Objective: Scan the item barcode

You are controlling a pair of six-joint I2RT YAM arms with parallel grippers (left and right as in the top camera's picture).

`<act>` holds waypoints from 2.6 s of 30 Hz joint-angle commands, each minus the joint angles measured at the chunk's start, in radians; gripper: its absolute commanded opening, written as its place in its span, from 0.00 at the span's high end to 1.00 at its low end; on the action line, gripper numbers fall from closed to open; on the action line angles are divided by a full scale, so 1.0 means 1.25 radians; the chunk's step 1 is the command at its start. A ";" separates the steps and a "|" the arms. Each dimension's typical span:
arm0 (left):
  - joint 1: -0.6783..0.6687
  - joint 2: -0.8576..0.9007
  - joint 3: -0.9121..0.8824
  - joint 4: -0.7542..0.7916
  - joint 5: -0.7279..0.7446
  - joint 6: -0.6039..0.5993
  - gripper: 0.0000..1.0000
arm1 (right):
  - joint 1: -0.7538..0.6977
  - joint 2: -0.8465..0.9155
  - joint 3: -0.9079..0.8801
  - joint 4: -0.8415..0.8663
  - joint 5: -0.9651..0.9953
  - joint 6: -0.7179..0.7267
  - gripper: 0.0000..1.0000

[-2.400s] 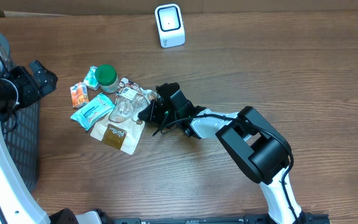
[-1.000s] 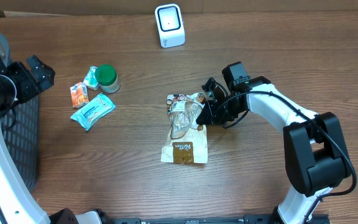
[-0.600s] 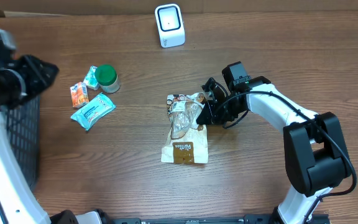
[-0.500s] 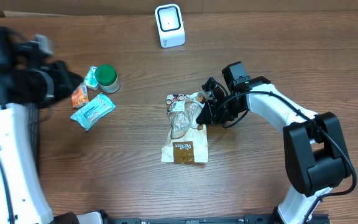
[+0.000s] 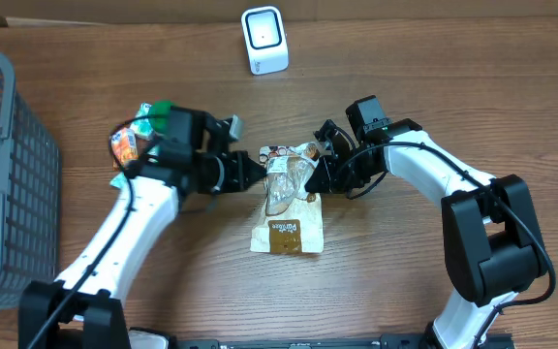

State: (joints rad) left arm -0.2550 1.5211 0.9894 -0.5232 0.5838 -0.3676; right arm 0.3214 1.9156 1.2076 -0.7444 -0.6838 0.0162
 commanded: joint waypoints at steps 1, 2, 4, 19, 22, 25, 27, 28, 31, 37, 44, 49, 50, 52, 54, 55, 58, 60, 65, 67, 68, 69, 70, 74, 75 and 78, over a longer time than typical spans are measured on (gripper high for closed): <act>-0.054 0.023 -0.025 0.006 -0.108 -0.089 0.96 | -0.002 -0.015 -0.002 0.004 -0.014 0.005 0.96; -0.065 0.029 -0.027 0.003 -0.118 -0.090 0.96 | -0.002 -0.015 -0.002 0.004 -0.014 0.006 0.96; -0.074 0.039 -0.027 -0.037 -0.163 -0.120 0.96 | -0.002 -0.015 -0.002 0.005 -0.014 0.008 0.96; -0.108 0.143 -0.125 0.044 -0.042 -0.193 0.96 | -0.002 -0.015 -0.002 0.004 -0.014 0.011 0.96; -0.121 0.181 -0.125 0.046 -0.078 -0.219 0.96 | -0.002 -0.015 -0.002 0.004 -0.014 0.025 0.92; -0.127 0.210 -0.125 0.059 -0.070 -0.236 0.96 | -0.002 -0.015 -0.002 0.004 -0.030 0.032 0.75; -0.125 0.221 -0.125 0.070 -0.049 -0.235 0.96 | -0.002 -0.015 -0.002 0.008 -0.028 0.031 0.66; -0.125 0.222 -0.125 0.070 -0.049 -0.235 0.96 | -0.002 -0.014 -0.002 0.012 -0.028 0.031 0.65; -0.125 0.222 -0.125 0.071 -0.041 -0.226 0.96 | -0.002 -0.005 -0.002 0.033 -0.029 0.032 0.65; -0.125 0.222 -0.125 0.072 -0.025 -0.205 0.96 | -0.002 0.051 -0.007 0.101 -0.030 0.031 0.65; -0.125 0.222 -0.125 0.076 -0.005 -0.178 0.96 | -0.002 0.132 -0.007 0.166 -0.126 -0.004 0.66; -0.123 0.222 -0.125 0.076 0.004 -0.169 0.96 | 0.007 0.156 -0.008 0.162 -0.213 -0.045 0.70; -0.119 0.222 -0.125 0.075 0.005 -0.169 0.96 | 0.010 0.156 -0.008 0.135 -0.221 -0.077 0.71; -0.111 0.222 -0.125 0.075 0.010 -0.166 0.96 | 0.010 0.156 -0.008 0.081 -0.220 -0.134 0.73; -0.104 0.222 -0.125 0.073 0.014 -0.165 0.96 | 0.005 0.156 -0.008 0.034 -0.220 -0.180 0.73; -0.103 0.222 -0.125 0.074 0.016 -0.163 0.96 | 0.002 0.156 -0.008 0.025 -0.220 -0.188 0.73; -0.104 0.222 -0.125 0.075 0.016 -0.163 0.96 | -0.002 0.156 -0.008 0.038 -0.228 -0.181 0.80; -0.104 0.222 -0.125 0.074 0.016 -0.163 0.96 | -0.002 0.156 -0.008 0.049 -0.231 -0.177 0.90; -0.085 0.222 -0.114 0.067 0.013 -0.159 0.96 | -0.016 0.155 -0.007 0.064 -0.246 -0.126 0.96; -0.065 0.218 -0.096 0.039 0.013 -0.139 0.96 | -0.030 0.154 -0.005 0.061 -0.259 -0.115 0.96; -0.054 0.214 -0.086 0.018 0.013 -0.128 0.96 | -0.039 0.150 -0.003 0.052 -0.269 -0.114 0.96; -0.038 0.206 -0.068 -0.016 0.012 -0.102 0.96 | -0.049 0.143 0.000 0.038 -0.274 -0.115 0.96; -0.020 0.193 -0.043 -0.064 0.004 -0.061 0.96 | -0.059 0.131 0.002 0.027 -0.274 -0.115 0.96; 0.021 0.120 0.081 -0.265 -0.157 0.014 0.96 | -0.089 0.055 0.002 -0.003 -0.262 -0.114 0.96; 0.023 0.100 0.113 -0.306 -0.201 0.022 0.96 | -0.093 0.035 0.002 -0.011 -0.251 -0.114 0.96; 0.030 0.005 0.232 -0.421 -0.357 0.025 0.96 | -0.096 -0.036 0.002 -0.034 -0.166 -0.071 0.96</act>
State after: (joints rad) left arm -0.2230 1.6684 1.1324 -0.9779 0.3851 -0.3981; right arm 0.2008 1.9942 1.2057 -0.7753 -0.9646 -0.1150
